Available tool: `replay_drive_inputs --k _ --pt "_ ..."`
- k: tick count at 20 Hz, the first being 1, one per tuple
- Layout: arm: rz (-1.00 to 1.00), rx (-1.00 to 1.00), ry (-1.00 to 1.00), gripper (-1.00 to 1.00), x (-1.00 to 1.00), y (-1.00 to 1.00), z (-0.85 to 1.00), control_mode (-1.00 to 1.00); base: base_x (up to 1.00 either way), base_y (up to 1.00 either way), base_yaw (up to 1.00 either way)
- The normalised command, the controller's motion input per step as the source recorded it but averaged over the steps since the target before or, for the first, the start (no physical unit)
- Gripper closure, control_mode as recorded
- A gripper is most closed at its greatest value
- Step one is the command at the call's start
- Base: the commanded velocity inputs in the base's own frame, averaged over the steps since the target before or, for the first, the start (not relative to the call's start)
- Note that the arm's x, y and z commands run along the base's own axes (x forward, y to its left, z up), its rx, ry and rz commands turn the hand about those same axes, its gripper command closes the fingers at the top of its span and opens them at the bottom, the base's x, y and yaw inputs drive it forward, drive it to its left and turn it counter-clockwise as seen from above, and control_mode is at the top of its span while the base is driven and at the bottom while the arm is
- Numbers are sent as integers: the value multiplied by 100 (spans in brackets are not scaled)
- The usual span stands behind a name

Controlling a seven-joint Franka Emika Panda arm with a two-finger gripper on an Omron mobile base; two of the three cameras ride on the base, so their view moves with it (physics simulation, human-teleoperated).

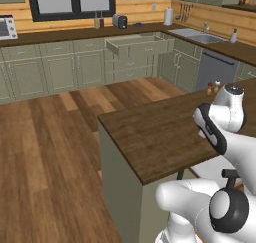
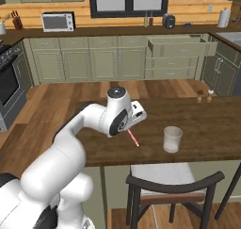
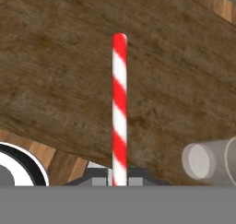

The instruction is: Take a straw from the drawer in front and place it inside the glass cup on the dining counter.

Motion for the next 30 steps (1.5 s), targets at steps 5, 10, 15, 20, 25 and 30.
replay_drive_inputs --k 5,10,15,20,25,30 --pt "17 0 -40 100 12 -61 7 -100 0 0 0" --pt "28 0 -39 100 0 -75 18 -100 0 0 0" --pt "20 4 -19 100 16 -58 33 -100 0 0 0" --pt "3 3 -1 100 4 -13 7 -100 0 0 0" --pt "4 10 -2 100 0 -4 16 -100 0 0 0" --pt "2 20 -3 100 2 -14 18 -100 0 0 0"
